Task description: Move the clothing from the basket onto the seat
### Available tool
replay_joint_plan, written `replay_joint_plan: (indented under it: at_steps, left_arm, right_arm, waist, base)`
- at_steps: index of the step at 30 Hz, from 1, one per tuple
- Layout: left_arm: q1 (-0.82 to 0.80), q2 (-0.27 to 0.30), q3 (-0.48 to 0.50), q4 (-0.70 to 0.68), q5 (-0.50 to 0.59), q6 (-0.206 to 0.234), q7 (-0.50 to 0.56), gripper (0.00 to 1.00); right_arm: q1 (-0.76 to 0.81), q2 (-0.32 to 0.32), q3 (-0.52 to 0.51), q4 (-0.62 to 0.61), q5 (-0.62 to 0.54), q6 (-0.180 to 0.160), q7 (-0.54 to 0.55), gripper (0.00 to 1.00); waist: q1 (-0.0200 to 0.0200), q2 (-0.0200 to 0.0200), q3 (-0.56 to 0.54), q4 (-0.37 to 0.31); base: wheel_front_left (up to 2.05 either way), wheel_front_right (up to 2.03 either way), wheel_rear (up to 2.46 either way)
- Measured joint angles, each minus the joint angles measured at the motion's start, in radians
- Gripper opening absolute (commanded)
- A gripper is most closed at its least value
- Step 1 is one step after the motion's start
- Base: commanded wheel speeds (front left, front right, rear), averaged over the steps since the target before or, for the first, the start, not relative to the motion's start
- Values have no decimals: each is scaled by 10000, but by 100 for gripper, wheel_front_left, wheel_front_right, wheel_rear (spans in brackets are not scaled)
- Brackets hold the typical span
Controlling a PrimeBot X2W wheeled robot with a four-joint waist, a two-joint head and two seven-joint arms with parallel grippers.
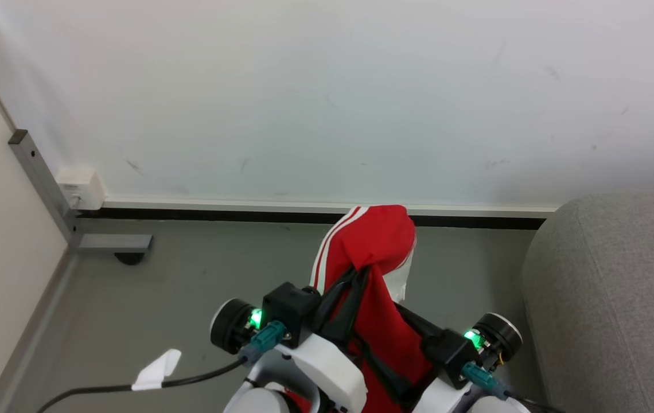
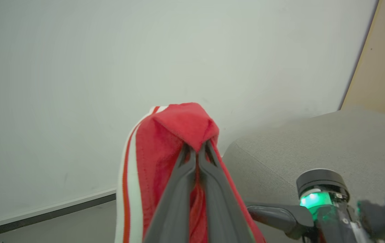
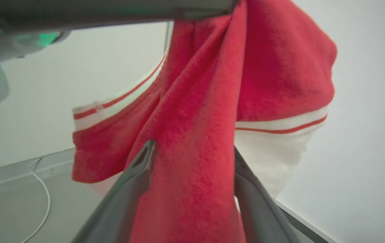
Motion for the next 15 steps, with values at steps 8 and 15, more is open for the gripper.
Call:
replay_joint_plan:
  at_steps: [8,15]
  left_arm:
    - [3,19,-56,-46,-69,96,71,0]
    - [104,261,61,324,-105,219,-61,39]
  right_arm:
    - [-334,184,-134,639,1369,0,4,0]
    - [-330,105,-734,-48,2025,0,6,0]
  waist:
    - [0,0,69,79]
    - [0,0,152,-279]
  base:
    - [0,0,0]
    - [0,0,0]
